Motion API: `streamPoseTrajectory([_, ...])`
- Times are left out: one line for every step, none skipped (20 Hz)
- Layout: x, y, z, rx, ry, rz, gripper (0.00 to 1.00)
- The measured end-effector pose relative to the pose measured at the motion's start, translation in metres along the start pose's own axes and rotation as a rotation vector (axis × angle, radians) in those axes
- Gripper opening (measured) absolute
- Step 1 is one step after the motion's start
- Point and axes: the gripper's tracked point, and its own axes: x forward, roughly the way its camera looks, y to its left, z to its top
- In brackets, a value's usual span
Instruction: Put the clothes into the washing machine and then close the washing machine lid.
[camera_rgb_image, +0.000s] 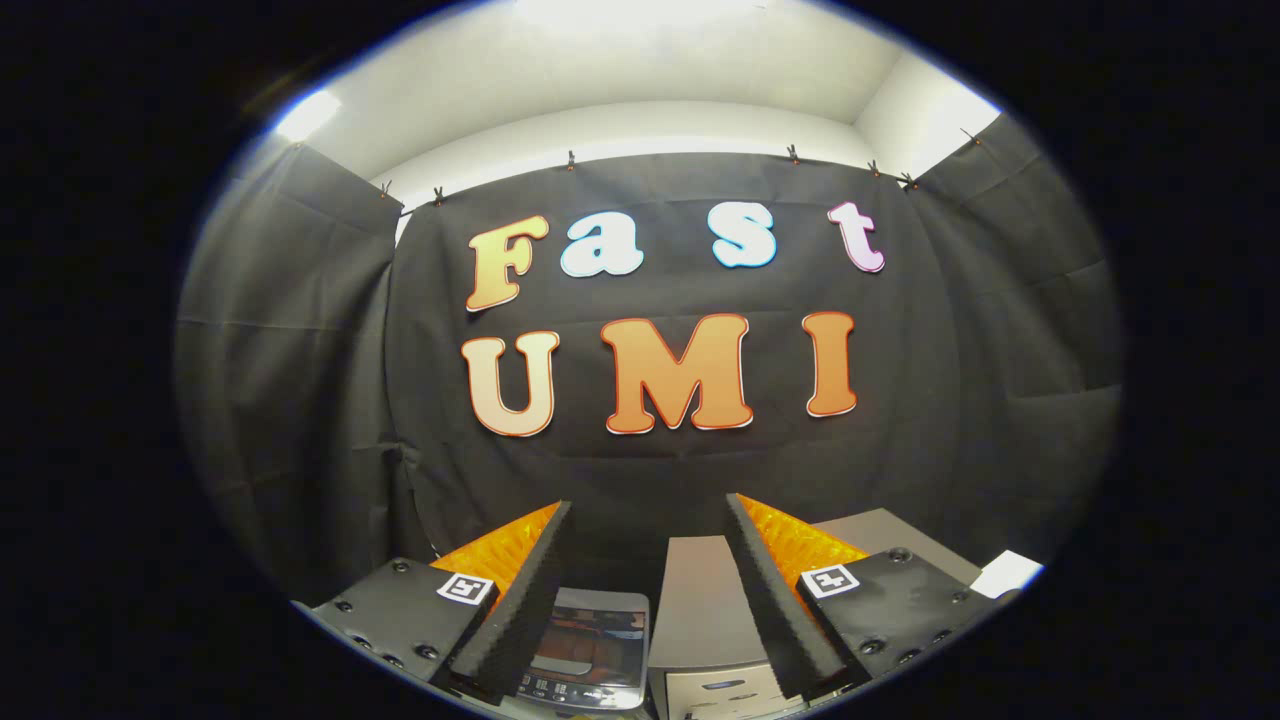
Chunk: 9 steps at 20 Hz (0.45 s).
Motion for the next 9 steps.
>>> streamPoseTrajectory([-0.005,-0.005,0.005,-0.013,-0.007,-0.002,0.99])
streamPoseTrajectory([-0.011,-0.008,0.01,-0.021,-0.012,-0.004,0.99])
streamPoseTrajectory([-0.017,-0.012,0.014,-0.024,-0.016,-0.002,0.99])
streamPoseTrajectory([-0.022,-0.013,0.019,-0.023,-0.021,0.002,0.99])
streamPoseTrajectory([-0.027,-0.016,0.023,-0.023,-0.028,0.001,0.99])
streamPoseTrajectory([-0.034,-0.02,0.028,-0.024,-0.038,-0.001,0.99])
streamPoseTrajectory([-0.041,-0.025,0.034,-0.026,-0.05,-0.007,0.99])
streamPoseTrajectory([-0.048,-0.028,0.04,-0.025,-0.063,-0.013,0.99])
streamPoseTrajectory([-0.054,-0.032,0.045,-0.022,-0.077,-0.018,0.99])
